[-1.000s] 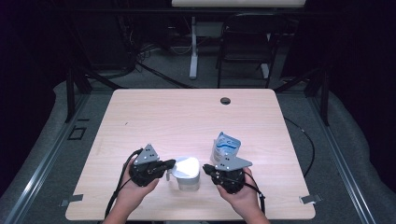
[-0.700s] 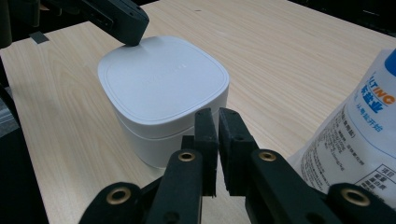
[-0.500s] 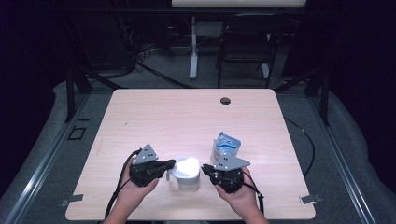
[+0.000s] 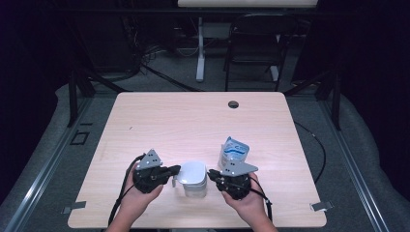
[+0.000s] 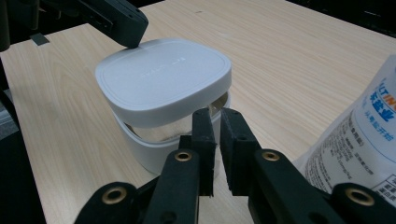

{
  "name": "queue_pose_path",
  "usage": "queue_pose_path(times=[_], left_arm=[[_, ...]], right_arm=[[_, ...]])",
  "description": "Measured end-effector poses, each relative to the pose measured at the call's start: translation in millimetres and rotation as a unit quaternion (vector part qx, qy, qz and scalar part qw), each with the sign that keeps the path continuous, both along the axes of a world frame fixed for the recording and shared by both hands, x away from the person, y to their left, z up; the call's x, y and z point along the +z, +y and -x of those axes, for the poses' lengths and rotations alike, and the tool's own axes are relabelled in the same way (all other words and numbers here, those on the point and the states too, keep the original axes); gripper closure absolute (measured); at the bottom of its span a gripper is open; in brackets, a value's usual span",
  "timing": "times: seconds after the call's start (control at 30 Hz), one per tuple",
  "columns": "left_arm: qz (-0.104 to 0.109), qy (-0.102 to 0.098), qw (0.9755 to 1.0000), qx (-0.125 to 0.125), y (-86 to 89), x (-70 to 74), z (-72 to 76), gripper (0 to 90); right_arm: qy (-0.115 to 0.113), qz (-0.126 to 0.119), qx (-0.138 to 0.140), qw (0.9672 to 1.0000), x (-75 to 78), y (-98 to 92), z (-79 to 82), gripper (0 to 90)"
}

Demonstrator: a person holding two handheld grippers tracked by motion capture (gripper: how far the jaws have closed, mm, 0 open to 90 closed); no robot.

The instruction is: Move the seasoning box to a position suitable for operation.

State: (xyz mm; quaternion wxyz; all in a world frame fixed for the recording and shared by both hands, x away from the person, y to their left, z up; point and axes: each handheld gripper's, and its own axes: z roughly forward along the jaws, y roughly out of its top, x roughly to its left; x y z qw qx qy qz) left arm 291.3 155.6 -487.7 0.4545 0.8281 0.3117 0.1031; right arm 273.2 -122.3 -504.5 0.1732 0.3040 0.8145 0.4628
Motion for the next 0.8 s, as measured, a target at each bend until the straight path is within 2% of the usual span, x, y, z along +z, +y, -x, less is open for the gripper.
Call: queue_pose_path(times=[0.2,0.3,0.8], left_arm=[[0.001,-0.001,1.0,0.002,-0.3,-0.3,0.3,90.0],[0.0,-0.002,1.0,0.002,-0.5,-0.1,0.4,90.0],[0.007,0.001,1.0,0.003,0.2,-1.0,-0.1,90.0]], right_arm=[[-0.001,0.008,0.009,0.9999,0.2,3.9,0.4,90.0],[0.0,0.018,0.009,0.9998,-1.0,4.6,0.5,90.0],[0.003,0.023,0.009,0.9997,-4.4,5.1,0.6,90.0]])
